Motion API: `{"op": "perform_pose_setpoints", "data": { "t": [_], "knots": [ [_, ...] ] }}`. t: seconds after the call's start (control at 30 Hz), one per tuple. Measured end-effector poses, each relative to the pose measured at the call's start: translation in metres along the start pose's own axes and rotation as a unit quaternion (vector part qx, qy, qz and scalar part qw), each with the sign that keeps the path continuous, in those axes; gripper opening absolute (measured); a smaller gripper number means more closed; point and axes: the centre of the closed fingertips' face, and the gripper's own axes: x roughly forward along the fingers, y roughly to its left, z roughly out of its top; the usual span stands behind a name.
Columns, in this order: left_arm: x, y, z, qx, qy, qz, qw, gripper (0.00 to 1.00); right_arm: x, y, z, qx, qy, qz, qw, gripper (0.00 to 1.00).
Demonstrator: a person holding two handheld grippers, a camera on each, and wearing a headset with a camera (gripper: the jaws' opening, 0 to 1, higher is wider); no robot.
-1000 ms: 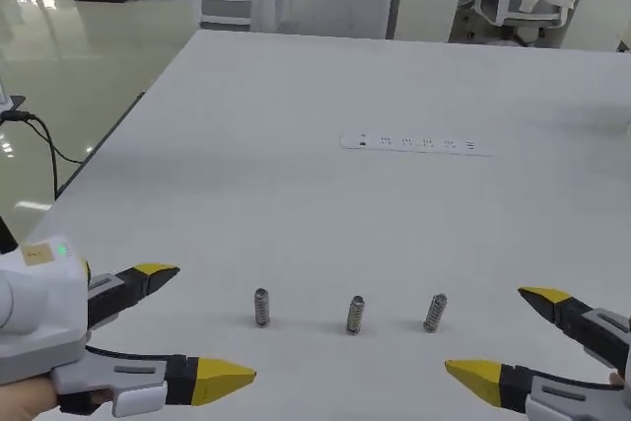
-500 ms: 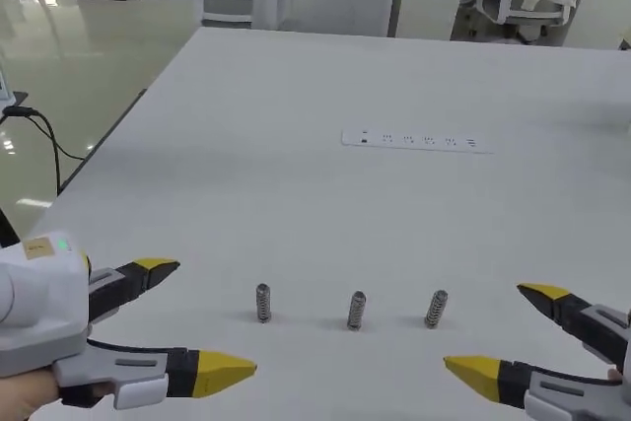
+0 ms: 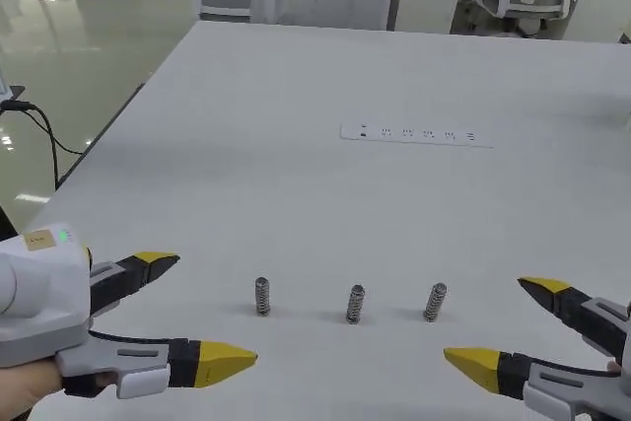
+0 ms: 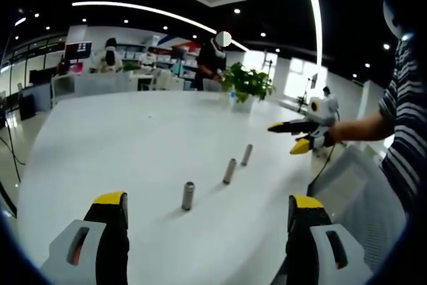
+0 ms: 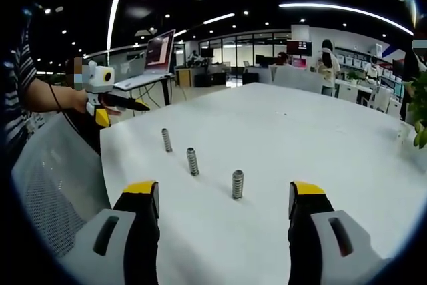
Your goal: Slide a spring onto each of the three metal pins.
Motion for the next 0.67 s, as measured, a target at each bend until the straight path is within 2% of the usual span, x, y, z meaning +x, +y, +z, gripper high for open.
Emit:
{"op": "perform_pose_setpoints", "data": {
  "t": [0.67],
  "knots": [
    [-0.0010,-0.0006,-0.0012,0.000,0.001,0.001,1.0000,0.97,-0.0005,0.0045,-0.0003,-0.003,0.002,0.003,1.0000,0.79]
  ]
}}
